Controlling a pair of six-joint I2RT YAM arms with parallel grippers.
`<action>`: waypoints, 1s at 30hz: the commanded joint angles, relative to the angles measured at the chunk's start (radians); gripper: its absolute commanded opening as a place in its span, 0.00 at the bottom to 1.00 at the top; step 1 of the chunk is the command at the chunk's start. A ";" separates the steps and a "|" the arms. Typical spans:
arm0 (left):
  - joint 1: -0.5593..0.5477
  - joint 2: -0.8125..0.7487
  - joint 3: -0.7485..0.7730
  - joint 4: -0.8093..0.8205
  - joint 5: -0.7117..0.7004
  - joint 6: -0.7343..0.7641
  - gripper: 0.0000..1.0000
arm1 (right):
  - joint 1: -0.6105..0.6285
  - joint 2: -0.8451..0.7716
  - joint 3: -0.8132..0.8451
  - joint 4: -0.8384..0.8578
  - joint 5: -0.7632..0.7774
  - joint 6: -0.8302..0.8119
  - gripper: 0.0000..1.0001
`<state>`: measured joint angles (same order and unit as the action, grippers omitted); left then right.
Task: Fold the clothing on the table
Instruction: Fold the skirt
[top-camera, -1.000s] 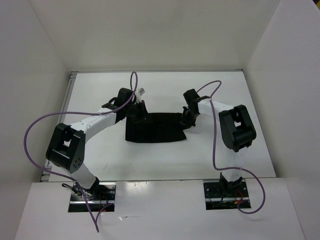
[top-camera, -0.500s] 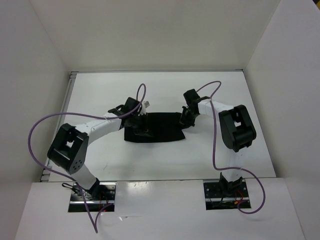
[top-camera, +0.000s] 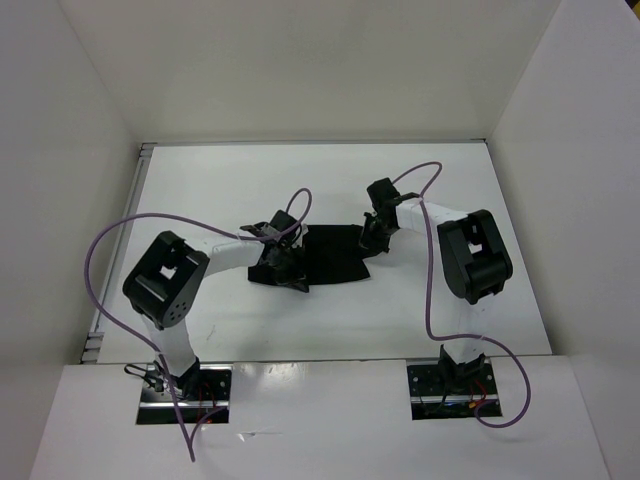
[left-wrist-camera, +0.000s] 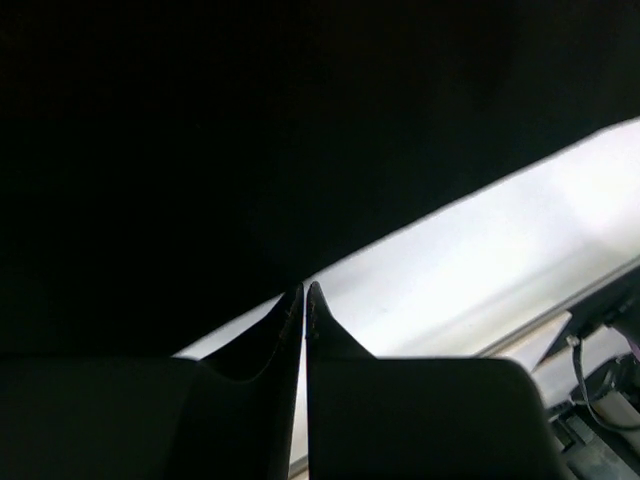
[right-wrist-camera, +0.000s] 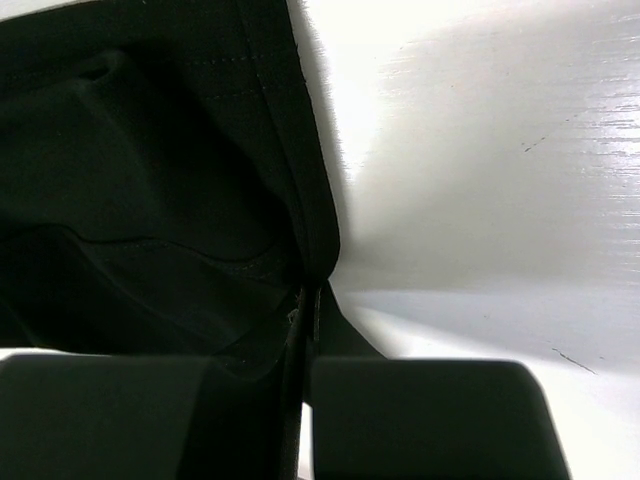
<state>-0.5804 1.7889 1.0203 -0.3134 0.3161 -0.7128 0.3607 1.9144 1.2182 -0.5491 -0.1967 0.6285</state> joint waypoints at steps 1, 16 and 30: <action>-0.004 0.024 0.040 0.016 -0.037 -0.016 0.08 | 0.003 -0.034 -0.019 0.021 0.013 -0.026 0.00; 0.005 -0.063 0.116 -0.087 -0.032 0.007 0.08 | 0.003 -0.043 0.000 -0.012 0.022 -0.036 0.00; 0.005 0.084 0.149 -0.076 -0.126 0.016 0.07 | 0.003 -0.081 -0.009 -0.031 0.022 -0.036 0.00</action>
<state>-0.5793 1.8584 1.1557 -0.3855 0.2207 -0.7086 0.3611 1.8969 1.2167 -0.5568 -0.1944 0.6079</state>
